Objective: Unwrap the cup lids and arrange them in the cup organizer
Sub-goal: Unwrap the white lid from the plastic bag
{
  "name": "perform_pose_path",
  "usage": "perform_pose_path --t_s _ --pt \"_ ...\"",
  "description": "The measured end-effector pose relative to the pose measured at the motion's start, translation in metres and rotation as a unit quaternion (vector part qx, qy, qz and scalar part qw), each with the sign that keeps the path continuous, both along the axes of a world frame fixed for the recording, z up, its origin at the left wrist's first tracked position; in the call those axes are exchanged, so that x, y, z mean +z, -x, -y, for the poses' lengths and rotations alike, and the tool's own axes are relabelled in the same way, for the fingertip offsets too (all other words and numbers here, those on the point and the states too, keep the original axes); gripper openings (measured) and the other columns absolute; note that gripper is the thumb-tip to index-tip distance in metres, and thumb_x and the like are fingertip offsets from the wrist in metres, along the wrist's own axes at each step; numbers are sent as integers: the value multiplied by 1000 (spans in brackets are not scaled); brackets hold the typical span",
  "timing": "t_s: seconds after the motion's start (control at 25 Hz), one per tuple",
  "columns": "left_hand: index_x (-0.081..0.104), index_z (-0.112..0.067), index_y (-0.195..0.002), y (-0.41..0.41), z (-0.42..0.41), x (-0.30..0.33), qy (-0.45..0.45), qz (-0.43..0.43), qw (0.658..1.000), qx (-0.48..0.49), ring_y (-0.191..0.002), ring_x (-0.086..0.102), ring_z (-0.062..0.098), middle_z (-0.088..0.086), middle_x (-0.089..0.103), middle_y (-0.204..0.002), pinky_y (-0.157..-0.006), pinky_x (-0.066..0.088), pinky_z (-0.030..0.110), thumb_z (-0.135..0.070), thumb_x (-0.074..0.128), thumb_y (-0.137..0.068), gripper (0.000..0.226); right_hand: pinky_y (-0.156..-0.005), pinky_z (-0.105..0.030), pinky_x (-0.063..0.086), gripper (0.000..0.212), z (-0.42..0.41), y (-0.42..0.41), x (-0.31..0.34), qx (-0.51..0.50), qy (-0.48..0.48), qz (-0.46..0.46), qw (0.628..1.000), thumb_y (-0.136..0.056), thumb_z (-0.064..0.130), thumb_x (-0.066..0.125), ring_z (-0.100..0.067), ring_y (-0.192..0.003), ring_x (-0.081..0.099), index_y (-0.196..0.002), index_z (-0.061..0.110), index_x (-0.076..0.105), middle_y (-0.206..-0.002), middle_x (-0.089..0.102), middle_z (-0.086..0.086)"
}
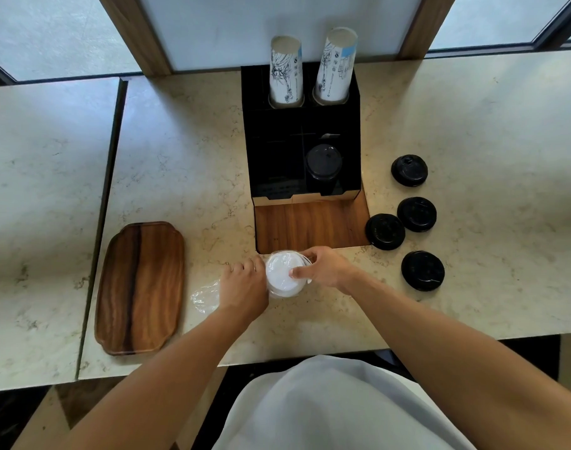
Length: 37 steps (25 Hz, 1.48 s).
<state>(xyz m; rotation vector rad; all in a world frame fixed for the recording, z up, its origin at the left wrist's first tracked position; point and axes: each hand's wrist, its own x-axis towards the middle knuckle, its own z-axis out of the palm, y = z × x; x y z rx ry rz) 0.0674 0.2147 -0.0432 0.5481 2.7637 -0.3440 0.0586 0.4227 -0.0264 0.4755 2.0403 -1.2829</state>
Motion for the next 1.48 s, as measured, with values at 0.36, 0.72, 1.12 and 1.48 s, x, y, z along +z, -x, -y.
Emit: perform_pose_path --t_s 0.36,0.72,1.12,1.48 --pt "56 -11 -123 1 12 3 -37 17 999 18 -90 62 26 7 67 -107 -76 49 35 -38 53 -89 44 -80 -25 54 42 -7 1 -3 -23 -64 -58 996 -85 19 78 -18 -107 63 -126 15 69 -114 67 2" --pt "50 -15 -116 0 23 6 -140 66 978 138 -81 61 26 6 64 -102 -61 47 34 -46 52 -95 37 -85 -26 45 51 -21 6 -2 -92 -144 -126 977 -90 22 75 -15 -106 53 -138 12 60 -132 64 -5" --pt "46 -3 -123 13 66 5 -149 24 920 362 -92 65 37 17 61 -117 -62 42 38 -42 55 -94 49 -93 -33 52 49 -19 5 -2 -87 -152 -111 978 -93 26 73 -16 -105 55 -138 13 59 -134 65 -6" --pt "52 -1 -118 18 76 6 -218 1 817 534 -83 59 33 15 65 -102 -66 45 39 -40 53 -92 47 -70 -20 43 42 -15 3 2 -95 -123 -82 984 -93 29 70 -17 -104 58 -131 16 63 -117 63 2"
